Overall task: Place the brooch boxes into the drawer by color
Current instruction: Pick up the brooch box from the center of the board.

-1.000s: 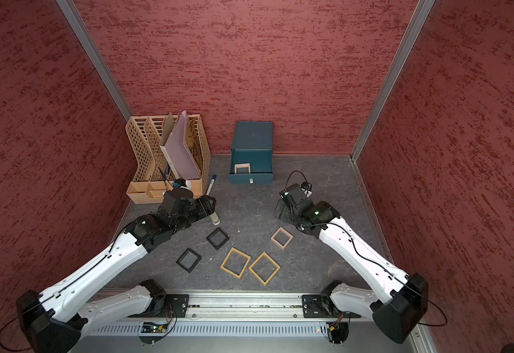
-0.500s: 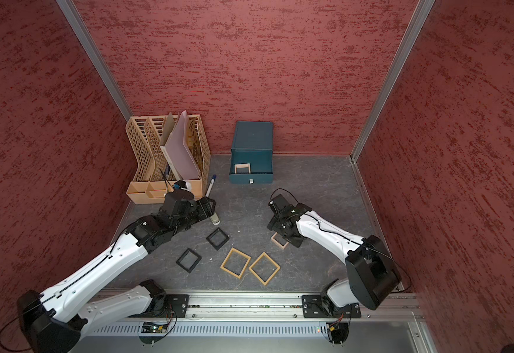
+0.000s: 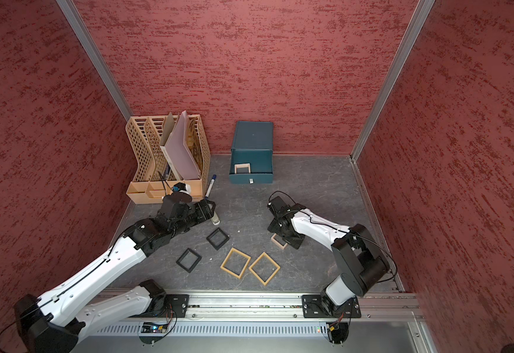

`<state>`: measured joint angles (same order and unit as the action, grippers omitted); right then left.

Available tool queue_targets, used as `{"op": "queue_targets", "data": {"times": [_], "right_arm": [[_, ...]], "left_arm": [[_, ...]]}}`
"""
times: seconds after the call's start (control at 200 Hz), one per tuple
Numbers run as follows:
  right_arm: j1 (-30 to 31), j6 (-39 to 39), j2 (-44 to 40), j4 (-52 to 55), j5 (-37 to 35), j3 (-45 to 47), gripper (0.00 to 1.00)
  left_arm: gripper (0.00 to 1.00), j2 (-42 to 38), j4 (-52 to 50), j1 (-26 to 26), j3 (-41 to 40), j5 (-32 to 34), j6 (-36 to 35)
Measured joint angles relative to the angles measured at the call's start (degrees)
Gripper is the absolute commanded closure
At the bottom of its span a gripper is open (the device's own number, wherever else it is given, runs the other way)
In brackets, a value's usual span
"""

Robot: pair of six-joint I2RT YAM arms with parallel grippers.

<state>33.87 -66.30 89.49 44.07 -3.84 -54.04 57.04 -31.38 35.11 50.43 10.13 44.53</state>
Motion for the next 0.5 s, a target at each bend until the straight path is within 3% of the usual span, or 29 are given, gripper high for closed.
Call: {"op": "queue_targets", "data": {"times": [0.336,0.501], "right_arm": [[0.0,-0.9,2.8,-2.7,0.9,0.0,0.02],[0.0,-1.4,3.0,-2.6,1.0,0.0,0.09]], "left_arm": [[0.23,0.0,0.6,0.0,0.0,-0.5,0.0],[0.23,0.0,0.6,0.0,0.0,-0.7,0.0]]}}
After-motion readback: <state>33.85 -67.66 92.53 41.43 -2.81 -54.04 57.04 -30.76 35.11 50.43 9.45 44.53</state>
